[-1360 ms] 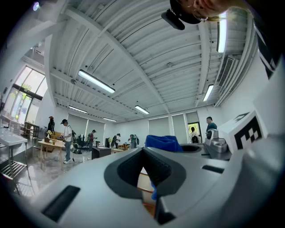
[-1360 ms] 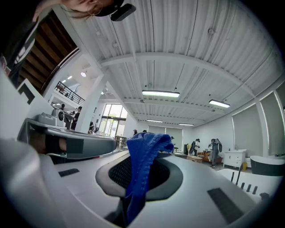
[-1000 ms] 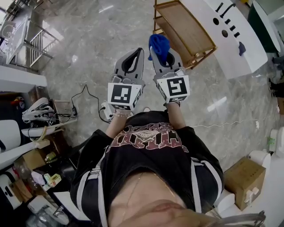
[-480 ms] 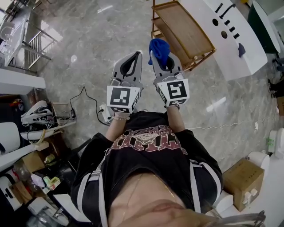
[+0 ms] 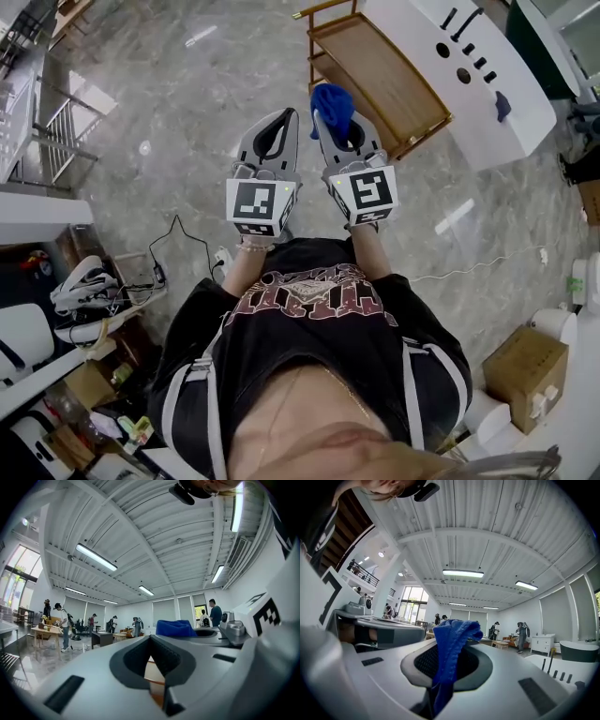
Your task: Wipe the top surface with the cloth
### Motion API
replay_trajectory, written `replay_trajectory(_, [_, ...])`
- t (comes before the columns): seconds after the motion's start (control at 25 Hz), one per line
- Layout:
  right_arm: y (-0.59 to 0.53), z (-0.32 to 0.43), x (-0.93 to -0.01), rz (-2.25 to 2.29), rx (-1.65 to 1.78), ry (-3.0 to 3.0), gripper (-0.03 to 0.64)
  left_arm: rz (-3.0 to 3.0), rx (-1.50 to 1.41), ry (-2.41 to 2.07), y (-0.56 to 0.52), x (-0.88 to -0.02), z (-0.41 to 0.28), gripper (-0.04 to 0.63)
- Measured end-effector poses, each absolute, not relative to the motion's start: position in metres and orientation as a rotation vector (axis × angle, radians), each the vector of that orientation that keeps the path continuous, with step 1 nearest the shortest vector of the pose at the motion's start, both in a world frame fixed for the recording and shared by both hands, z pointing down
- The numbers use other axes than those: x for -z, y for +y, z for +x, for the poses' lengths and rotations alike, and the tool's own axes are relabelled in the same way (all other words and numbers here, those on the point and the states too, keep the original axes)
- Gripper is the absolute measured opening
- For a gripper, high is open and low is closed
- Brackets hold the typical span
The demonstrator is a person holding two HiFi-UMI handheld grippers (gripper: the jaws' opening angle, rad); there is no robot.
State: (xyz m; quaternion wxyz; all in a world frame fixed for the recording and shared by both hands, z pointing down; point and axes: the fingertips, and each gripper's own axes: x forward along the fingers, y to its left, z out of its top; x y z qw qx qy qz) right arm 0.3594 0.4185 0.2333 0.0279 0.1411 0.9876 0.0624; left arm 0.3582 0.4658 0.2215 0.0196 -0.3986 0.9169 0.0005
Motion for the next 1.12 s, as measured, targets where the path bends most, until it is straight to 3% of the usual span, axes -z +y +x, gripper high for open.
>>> replay_trajectory(0.48, [0.438, 0.257, -0.232, 0.299, -0.170, 3.084, 0.055, -1.444, -0.040, 2.788, 0.474, -0.222, 0.256, 0.049])
replay_trajectory(1.12, [0.445, 0.187, -0.235, 0.202, -0.189, 3.123, 0.055, -1.511, -0.062, 2.770, 0.481, -0.226, 0.183, 0.049])
